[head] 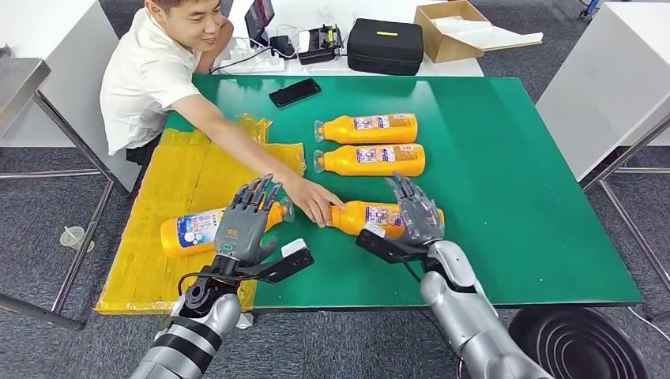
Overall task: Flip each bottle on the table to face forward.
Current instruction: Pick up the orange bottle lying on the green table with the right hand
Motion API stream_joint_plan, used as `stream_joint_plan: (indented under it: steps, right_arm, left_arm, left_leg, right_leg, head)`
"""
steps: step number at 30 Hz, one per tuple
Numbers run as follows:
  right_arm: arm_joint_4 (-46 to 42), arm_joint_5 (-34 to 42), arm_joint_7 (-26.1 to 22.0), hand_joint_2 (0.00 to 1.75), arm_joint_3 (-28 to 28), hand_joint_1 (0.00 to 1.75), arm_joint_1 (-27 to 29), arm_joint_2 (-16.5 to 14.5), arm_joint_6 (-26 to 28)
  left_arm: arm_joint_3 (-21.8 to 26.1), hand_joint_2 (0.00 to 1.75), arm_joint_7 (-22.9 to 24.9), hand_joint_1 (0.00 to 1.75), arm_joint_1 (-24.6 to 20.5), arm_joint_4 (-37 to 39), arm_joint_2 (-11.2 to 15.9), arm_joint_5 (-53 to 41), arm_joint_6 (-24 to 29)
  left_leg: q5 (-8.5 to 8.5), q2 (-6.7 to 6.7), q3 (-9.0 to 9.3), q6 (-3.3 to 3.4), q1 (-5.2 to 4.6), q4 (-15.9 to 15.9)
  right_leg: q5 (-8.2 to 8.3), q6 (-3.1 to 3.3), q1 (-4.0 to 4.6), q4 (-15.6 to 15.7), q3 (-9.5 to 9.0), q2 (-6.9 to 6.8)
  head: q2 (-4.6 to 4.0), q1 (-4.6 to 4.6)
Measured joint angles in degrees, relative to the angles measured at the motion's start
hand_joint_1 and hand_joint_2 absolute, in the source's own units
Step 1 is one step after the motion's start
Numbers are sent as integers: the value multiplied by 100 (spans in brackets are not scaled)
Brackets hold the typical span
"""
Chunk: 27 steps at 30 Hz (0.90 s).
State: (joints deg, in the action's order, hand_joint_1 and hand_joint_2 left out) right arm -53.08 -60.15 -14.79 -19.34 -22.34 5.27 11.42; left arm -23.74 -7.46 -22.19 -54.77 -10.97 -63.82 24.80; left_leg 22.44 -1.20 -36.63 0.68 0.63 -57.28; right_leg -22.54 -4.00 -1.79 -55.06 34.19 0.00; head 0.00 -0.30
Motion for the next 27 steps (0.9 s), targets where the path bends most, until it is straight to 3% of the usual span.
stream_joint_plan:
  steps: [7,13,23,27]
  right_arm:
    - [1235,148,-12,175,42,0,-890,275,-424]
    - [1865,103,9,175,36,0,-1245,286,-441]
    - [2158,77,30,175,24,0,-1372,289,-458]
    - [2290,-63,273,175,-48,0,-1488,283,-595]
  left_arm:
    - [-502,175,-876,0,412,-693,-218,1389,-425]
    - [-918,175,-940,0,555,-1038,-282,1707,-517]
    - [-1052,175,-987,0,590,-1166,-282,1821,-523]
    - [-1164,175,-1038,0,592,-1172,-282,1992,-570]
  left_leg:
    - [0,0,-3,1,-3,-2]
    - [1,0,-4,0,0,-1]
    - [1,0,-4,0,0,-1]
    - [1,0,-4,0,0,-1]
  right_leg:
    - [0,-1,-3,0,0,0]
    - [0,-1,2,0,2,0]
    - [0,-1,1,0,1,0]
    - [0,-1,1,0,1,0]
  head:
    - [0,-1]
    - [0,-2]
    - [0,-1]
    - [0,-2]
